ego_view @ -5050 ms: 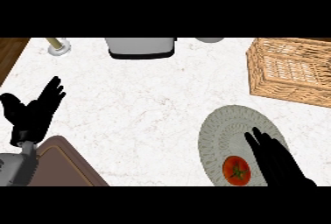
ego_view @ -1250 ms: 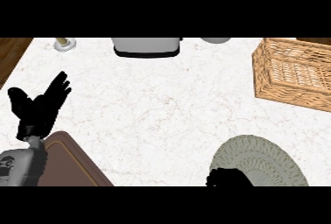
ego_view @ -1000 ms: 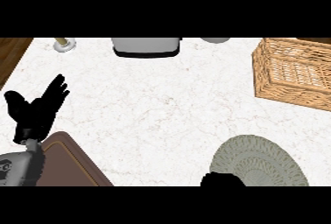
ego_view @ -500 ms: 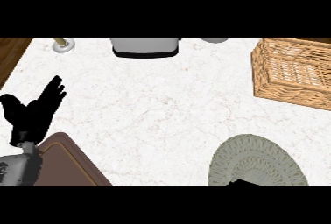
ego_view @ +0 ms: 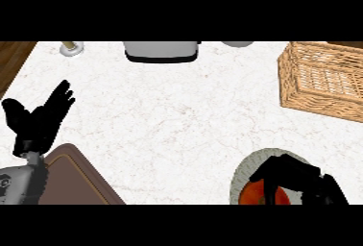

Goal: Pick the tomato from the placemat and place it in the basket

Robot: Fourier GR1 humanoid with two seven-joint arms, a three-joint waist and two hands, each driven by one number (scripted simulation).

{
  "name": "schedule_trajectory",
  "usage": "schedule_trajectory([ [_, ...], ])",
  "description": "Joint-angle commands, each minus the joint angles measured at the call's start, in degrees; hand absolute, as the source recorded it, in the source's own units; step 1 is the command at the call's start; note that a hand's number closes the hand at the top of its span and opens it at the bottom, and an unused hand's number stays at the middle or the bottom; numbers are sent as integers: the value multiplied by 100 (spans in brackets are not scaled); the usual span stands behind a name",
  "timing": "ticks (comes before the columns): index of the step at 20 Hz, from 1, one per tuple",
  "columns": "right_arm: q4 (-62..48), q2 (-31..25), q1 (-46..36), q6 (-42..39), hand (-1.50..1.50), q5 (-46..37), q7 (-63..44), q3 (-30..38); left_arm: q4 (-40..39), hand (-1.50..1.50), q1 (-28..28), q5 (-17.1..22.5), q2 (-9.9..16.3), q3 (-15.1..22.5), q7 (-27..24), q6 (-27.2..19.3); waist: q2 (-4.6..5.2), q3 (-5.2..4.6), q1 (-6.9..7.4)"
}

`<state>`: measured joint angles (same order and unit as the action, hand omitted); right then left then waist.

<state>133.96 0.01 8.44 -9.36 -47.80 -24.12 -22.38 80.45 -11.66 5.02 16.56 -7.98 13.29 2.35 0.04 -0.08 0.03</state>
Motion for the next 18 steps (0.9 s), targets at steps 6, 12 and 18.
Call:
schedule_trajectory([
  [6, 190, -1, -2829, -837, 150, 599, -1846, 1767, -326, 0, -209, 39, 46, -124, -107, 106, 9, 0, 9],
  [12, -1121, -817, -4007, -907, 150, 348, -1746, 2996, 250, 0, 125, -189, -286, 212, 59, -121, -7, 7, 57],
  [18, -2363, -1526, -4206, -571, 150, 781, -913, 3937, 52, 0, -86, -26, -45, -99, 63, 72, 3, 8, 13],
])
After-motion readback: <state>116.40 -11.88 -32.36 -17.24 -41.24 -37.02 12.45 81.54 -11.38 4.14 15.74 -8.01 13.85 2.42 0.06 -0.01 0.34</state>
